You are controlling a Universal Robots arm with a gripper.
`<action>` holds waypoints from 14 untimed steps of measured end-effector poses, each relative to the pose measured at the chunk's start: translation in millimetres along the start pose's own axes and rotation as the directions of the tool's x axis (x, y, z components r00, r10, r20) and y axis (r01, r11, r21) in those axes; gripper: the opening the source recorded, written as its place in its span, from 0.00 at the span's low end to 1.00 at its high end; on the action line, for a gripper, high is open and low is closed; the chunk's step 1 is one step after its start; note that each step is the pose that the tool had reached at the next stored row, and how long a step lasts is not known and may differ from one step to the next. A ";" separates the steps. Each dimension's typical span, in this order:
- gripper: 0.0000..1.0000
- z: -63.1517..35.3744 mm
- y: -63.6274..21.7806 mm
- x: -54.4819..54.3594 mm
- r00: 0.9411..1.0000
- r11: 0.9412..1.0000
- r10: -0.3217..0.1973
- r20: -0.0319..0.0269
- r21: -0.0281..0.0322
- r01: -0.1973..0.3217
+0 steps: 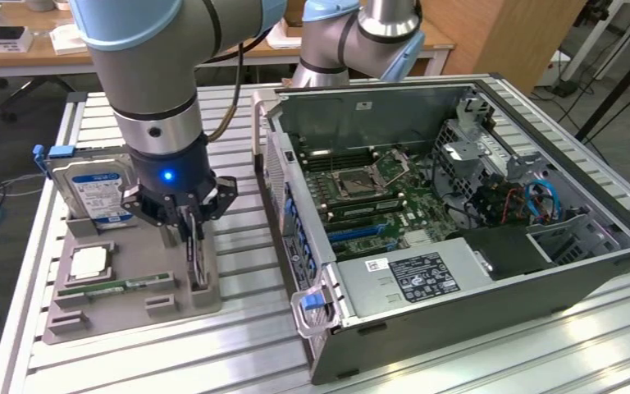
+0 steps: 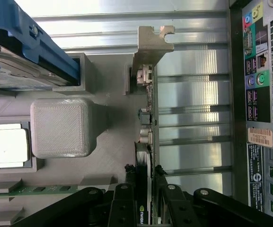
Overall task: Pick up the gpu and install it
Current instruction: 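Pick up the gpu and move the gpu toward the slot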
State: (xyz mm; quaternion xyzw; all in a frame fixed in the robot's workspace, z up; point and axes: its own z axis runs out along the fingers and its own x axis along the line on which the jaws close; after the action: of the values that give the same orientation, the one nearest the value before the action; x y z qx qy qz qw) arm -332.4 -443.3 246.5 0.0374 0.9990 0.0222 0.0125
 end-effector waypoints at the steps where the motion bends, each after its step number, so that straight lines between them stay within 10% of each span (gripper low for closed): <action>1: 0.26 -0.1 0.0 0.0 1.000 1.000 0.000 0.000 0.000 0.000; 14: 0.26 -5.6 0.2 -0.1 1.000 1.000 0.000 0.000 0.000 0.000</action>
State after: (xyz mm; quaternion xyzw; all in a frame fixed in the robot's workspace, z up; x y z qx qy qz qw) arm -332.5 -443.4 252.1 0.0374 0.9990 0.0222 0.0125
